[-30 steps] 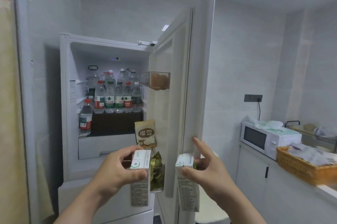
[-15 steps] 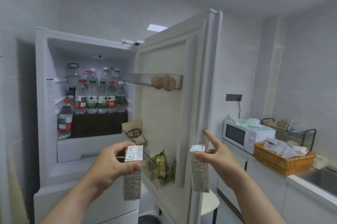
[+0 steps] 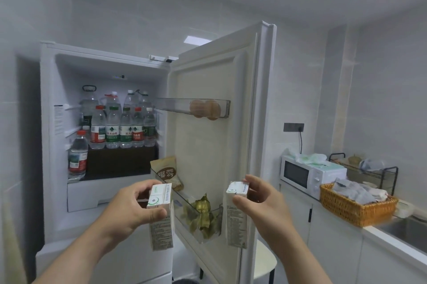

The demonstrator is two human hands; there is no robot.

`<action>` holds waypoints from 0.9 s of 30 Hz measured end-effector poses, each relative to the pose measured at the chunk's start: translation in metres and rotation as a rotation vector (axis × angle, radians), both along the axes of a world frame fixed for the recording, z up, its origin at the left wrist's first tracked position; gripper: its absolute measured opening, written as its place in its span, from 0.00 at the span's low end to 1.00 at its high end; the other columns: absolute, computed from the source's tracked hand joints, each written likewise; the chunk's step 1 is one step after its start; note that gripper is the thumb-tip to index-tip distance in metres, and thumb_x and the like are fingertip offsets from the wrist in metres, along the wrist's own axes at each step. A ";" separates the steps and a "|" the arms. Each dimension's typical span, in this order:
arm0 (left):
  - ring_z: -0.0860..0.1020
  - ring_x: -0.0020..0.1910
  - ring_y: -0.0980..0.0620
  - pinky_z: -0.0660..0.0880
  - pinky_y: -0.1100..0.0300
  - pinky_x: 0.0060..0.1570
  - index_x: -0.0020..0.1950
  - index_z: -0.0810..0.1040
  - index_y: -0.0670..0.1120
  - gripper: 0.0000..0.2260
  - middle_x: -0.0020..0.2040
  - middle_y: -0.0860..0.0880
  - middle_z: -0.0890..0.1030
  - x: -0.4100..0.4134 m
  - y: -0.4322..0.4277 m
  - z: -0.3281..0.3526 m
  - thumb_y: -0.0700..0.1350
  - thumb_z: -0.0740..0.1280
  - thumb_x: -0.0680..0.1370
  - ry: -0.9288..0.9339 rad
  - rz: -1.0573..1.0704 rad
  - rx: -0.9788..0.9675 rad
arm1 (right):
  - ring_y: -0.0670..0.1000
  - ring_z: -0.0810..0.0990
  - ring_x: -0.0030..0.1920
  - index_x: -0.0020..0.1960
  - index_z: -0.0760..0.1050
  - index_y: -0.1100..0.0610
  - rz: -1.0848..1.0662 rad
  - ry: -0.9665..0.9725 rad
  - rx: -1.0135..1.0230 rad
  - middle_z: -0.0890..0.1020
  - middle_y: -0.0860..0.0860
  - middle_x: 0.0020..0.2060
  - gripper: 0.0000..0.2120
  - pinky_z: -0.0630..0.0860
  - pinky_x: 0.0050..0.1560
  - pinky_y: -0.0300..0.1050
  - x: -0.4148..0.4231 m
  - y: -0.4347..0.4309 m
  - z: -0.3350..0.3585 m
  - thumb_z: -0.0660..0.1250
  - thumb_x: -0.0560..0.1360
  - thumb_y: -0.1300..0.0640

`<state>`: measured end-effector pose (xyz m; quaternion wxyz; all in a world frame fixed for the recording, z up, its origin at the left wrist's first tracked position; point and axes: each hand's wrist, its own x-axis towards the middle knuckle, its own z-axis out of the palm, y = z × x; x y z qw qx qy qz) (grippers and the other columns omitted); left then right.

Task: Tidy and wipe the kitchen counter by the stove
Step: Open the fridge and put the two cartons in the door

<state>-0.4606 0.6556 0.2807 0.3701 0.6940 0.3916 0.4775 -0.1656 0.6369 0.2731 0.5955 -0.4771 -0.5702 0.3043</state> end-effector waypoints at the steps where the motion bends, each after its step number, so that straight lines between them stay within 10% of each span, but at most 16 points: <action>1: 0.82 0.50 0.52 0.80 0.57 0.44 0.57 0.81 0.51 0.40 0.51 0.50 0.85 -0.001 0.000 0.002 0.64 0.82 0.47 0.006 0.005 -0.005 | 0.45 0.83 0.53 0.66 0.75 0.51 0.014 -0.001 0.004 0.85 0.47 0.52 0.33 0.80 0.58 0.49 -0.005 0.000 0.001 0.78 0.62 0.52; 10: 0.79 0.55 0.54 0.78 0.53 0.51 0.57 0.81 0.55 0.31 0.53 0.56 0.83 -0.026 0.026 0.019 0.61 0.79 0.56 0.059 0.089 0.029 | 0.48 0.85 0.48 0.54 0.79 0.53 0.124 -0.046 0.056 0.86 0.46 0.45 0.13 0.81 0.43 0.42 -0.055 0.014 0.014 0.75 0.71 0.62; 27: 0.81 0.55 0.53 0.80 0.49 0.53 0.58 0.80 0.56 0.29 0.54 0.52 0.84 -0.073 0.254 0.060 0.55 0.80 0.58 0.060 -0.282 0.125 | 0.42 0.83 0.53 0.62 0.77 0.48 -0.187 0.011 0.011 0.85 0.43 0.51 0.22 0.80 0.56 0.44 -0.132 0.174 0.035 0.76 0.70 0.60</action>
